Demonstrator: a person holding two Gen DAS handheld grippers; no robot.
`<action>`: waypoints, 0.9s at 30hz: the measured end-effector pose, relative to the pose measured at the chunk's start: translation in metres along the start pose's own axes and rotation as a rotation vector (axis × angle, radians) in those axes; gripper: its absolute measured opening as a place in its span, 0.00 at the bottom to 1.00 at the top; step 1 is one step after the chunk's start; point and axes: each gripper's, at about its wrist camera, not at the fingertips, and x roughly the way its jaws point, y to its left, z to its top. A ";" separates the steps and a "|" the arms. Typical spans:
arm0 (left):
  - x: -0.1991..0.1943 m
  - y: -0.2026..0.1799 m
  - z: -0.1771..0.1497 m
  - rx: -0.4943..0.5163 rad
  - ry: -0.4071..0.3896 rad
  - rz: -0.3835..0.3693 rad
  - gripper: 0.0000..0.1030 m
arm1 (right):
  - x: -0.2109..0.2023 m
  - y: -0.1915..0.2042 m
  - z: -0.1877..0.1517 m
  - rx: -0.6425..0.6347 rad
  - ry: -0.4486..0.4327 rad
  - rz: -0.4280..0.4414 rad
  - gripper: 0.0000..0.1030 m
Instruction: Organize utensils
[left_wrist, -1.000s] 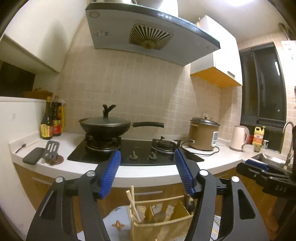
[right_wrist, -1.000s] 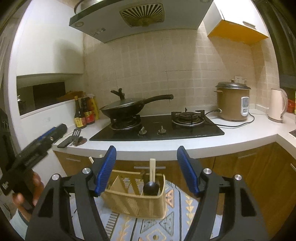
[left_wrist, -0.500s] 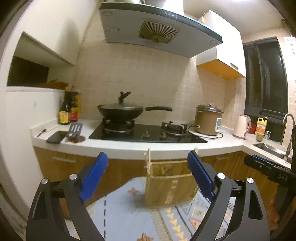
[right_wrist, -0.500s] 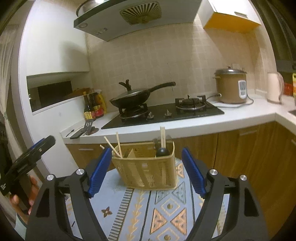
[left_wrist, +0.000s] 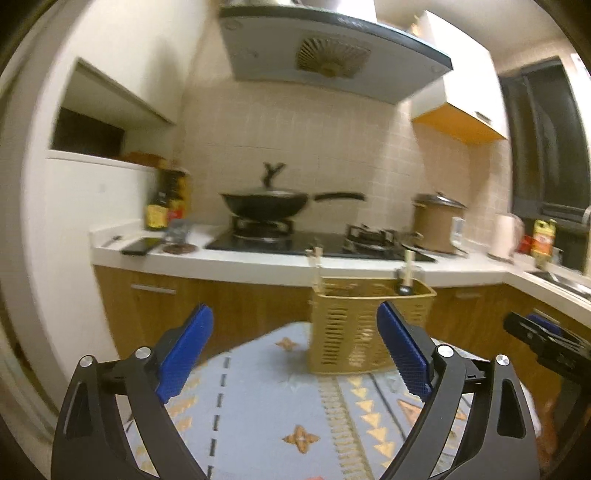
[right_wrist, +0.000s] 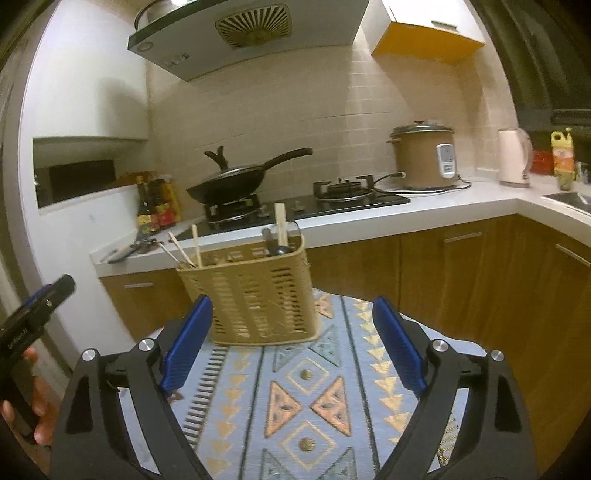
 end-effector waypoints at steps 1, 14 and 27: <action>0.001 0.001 -0.005 -0.009 0.006 0.007 0.88 | 0.001 0.001 -0.003 -0.006 0.003 -0.005 0.81; 0.015 -0.006 -0.054 0.013 0.088 0.016 0.89 | 0.007 0.021 -0.036 -0.098 0.013 -0.036 0.86; 0.016 -0.012 -0.065 0.075 0.046 0.143 0.91 | 0.006 0.018 -0.046 -0.098 -0.016 -0.075 0.86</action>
